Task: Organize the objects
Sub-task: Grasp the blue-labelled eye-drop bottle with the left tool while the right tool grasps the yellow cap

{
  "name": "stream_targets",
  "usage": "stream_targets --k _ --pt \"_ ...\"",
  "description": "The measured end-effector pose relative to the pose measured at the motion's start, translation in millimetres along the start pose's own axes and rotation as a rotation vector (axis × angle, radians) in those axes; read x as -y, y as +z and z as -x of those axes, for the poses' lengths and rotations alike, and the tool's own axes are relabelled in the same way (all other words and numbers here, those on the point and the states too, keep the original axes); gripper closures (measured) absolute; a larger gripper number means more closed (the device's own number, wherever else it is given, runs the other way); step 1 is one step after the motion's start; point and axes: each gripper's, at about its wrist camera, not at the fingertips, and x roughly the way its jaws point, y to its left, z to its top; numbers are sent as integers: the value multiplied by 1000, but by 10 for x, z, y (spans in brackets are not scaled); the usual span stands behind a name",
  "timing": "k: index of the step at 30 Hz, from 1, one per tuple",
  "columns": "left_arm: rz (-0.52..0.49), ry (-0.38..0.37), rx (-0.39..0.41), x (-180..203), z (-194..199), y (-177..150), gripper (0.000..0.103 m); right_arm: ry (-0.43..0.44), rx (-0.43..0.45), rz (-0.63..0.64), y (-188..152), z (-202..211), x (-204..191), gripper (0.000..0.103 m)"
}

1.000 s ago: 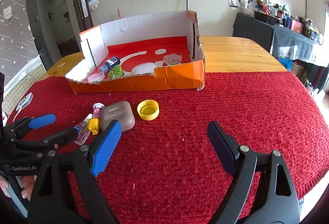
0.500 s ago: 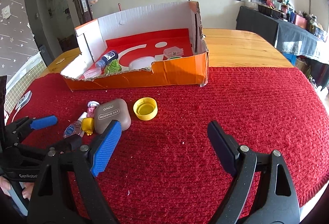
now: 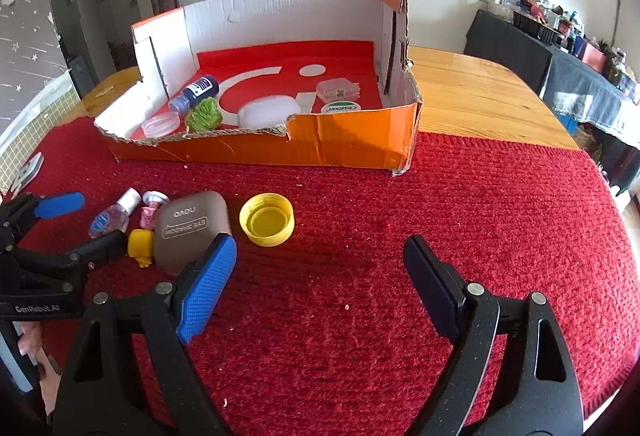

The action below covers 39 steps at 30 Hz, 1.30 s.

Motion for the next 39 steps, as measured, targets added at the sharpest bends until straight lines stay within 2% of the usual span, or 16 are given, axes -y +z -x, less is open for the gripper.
stream_targets --k 9,18,21,26,33,36,39 --pt "-20 -41 -3 28 63 -44 12 12 -74 29 75 -132 0 17" --pt "-34 -15 -1 -50 26 -15 12 -2 -127 68 189 -239 -51 17" --pt "-29 -24 1 -60 22 -10 16 -2 -132 75 205 -255 -63 17" --pt "-46 -49 10 0 43 -5 31 -5 -135 85 218 -264 -74 18" --pt "-42 -74 15 35 39 17 39 3 -132 80 231 -270 -89 20" --pt "-41 -85 17 42 50 10 44 10 -124 75 231 -271 -94 23" --pt "-40 -99 19 52 63 1 46 20 -117 79 237 -269 -118 31"
